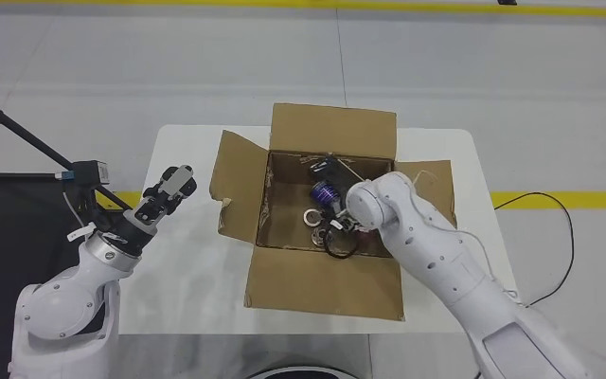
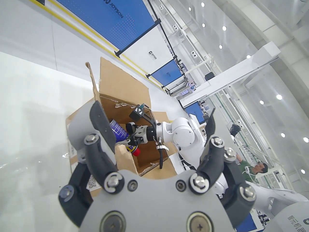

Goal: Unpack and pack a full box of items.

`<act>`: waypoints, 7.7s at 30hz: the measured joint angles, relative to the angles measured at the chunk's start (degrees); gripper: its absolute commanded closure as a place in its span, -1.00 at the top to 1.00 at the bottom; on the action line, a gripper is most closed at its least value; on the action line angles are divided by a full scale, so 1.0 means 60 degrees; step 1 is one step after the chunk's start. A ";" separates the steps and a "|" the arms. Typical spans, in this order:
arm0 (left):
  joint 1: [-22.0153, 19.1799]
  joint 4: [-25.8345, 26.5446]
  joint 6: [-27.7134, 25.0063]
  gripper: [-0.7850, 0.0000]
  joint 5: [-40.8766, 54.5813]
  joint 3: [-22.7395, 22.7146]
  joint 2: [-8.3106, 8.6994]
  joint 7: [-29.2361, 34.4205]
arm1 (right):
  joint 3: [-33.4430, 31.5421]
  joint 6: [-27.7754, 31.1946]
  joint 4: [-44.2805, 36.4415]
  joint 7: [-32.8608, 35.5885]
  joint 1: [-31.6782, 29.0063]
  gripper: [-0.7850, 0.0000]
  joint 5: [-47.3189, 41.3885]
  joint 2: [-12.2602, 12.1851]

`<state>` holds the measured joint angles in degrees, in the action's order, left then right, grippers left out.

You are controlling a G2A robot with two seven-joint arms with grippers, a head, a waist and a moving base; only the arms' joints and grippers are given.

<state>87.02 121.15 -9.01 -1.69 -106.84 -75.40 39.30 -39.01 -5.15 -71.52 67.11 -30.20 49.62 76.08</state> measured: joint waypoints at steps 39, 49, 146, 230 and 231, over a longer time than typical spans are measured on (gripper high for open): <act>0.0000 0.0000 0.0000 1.00 0.0000 0.0000 0.0000 0.0000 | -0.3525 0.0085 -0.6666 0.0722 -0.2575 -1.00 0.2028 -0.0742; 0.0000 0.0000 0.0000 1.00 0.0000 0.0000 0.0000 0.0000 | -0.7445 -0.0867 -0.9075 0.0507 -0.4889 -1.00 0.3318 -0.1185; -0.1845 -0.1831 0.3019 1.00 -0.2219 0.1082 0.0977 -0.0230 | -0.8172 0.0662 -0.2296 0.1355 -0.4265 -1.00 0.1346 -0.1967; -0.0750 -0.0953 0.2067 1.00 -0.0765 -0.0328 0.1120 -0.1356 | -0.0164 -0.0328 -0.3126 -0.0195 0.0895 0.81 -0.0389 -0.0403; -0.0717 -0.0927 0.2053 1.00 -0.0743 -0.0369 0.1127 -0.1337 | 0.0059 -0.0234 -0.2851 -0.0252 0.1020 0.80 -0.0558 -0.0294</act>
<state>82.72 115.59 3.31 -6.15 -109.05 -68.63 31.28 -38.66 -6.56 -88.63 65.59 -24.08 46.28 74.32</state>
